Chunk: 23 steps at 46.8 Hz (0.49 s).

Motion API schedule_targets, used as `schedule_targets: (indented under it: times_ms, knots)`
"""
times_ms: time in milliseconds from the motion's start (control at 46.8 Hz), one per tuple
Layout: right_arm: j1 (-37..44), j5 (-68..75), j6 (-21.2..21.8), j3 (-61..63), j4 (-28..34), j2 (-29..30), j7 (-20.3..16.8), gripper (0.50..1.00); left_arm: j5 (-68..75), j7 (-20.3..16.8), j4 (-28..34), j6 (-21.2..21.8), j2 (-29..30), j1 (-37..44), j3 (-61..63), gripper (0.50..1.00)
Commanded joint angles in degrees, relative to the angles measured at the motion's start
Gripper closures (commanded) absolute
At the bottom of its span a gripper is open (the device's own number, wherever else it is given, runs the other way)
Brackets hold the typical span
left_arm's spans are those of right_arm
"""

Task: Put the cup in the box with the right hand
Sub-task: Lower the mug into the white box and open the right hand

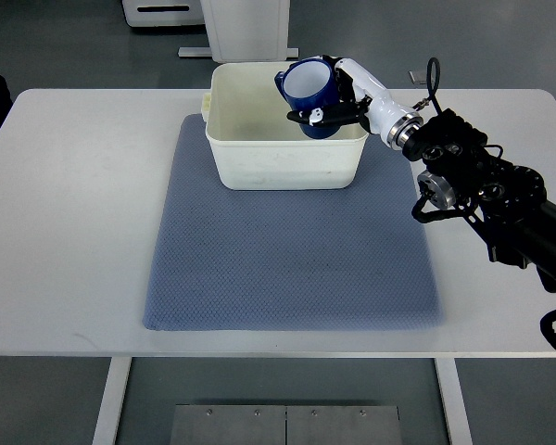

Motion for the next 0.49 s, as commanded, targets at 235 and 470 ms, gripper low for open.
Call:
schedule_targets:
  times_ms: [235,470]
  knots:
    - [-0.04,0.0,0.01,0.04,0.17,-0.1,0.08,0.5,0.0,0.0,0.0,0.0,0.0,0.0,0.0,0.5]
    - [0.93,0.44,0.1,0.57,0.88,-1.15,0.08,0.5,0.0,0.0,0.0,0.0,0.0,0.0,0.0,0.5]
